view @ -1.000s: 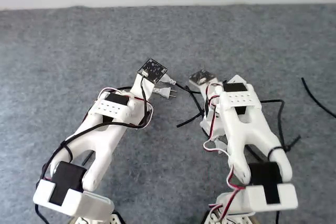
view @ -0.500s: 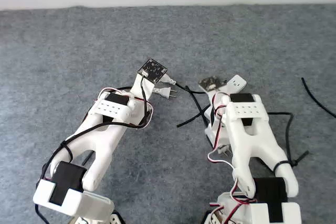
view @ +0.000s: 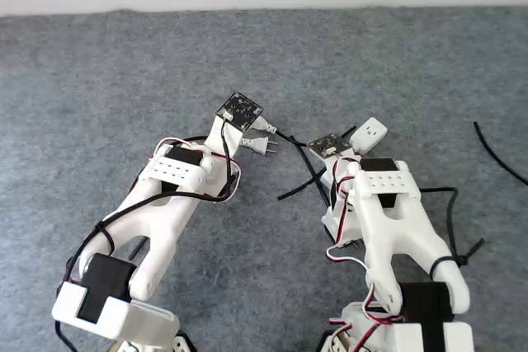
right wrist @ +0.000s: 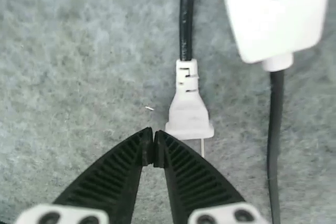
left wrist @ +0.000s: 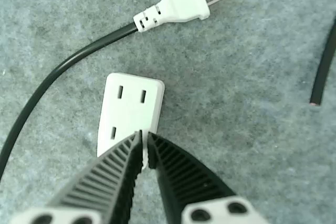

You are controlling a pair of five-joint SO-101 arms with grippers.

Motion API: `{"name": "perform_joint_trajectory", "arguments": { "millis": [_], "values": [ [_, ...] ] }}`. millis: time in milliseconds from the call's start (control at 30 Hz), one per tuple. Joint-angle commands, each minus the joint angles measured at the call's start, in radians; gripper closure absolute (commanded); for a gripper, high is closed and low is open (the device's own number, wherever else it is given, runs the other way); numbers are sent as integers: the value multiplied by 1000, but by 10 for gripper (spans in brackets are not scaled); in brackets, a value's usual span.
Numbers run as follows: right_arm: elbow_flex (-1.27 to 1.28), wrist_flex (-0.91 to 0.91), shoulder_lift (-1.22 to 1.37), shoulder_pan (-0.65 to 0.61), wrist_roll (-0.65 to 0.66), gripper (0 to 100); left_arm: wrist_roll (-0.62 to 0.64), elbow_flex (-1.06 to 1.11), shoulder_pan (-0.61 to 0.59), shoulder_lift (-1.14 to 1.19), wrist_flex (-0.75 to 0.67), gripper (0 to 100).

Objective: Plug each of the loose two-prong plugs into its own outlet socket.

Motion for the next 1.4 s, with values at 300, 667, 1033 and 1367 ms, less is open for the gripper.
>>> {"name": "perform_joint_trajectory", "arguments": {
  "millis": [300, 667, 1033, 1367],
  "values": [
    [-115, 136, -320, -90, 12, 990, 2, -19, -11, 3, -17, 985],
    [-166, -82, 54, 5, 48, 920, 2, -19, -11, 3, -17, 985],
    [-224, -93, 173, -2, 74, 913, 2, -19, -11, 3, -17, 985],
    [-219, -81, 213, -24, 84, 856, 2, -21, -11, 3, -17, 985]
  ]
}}
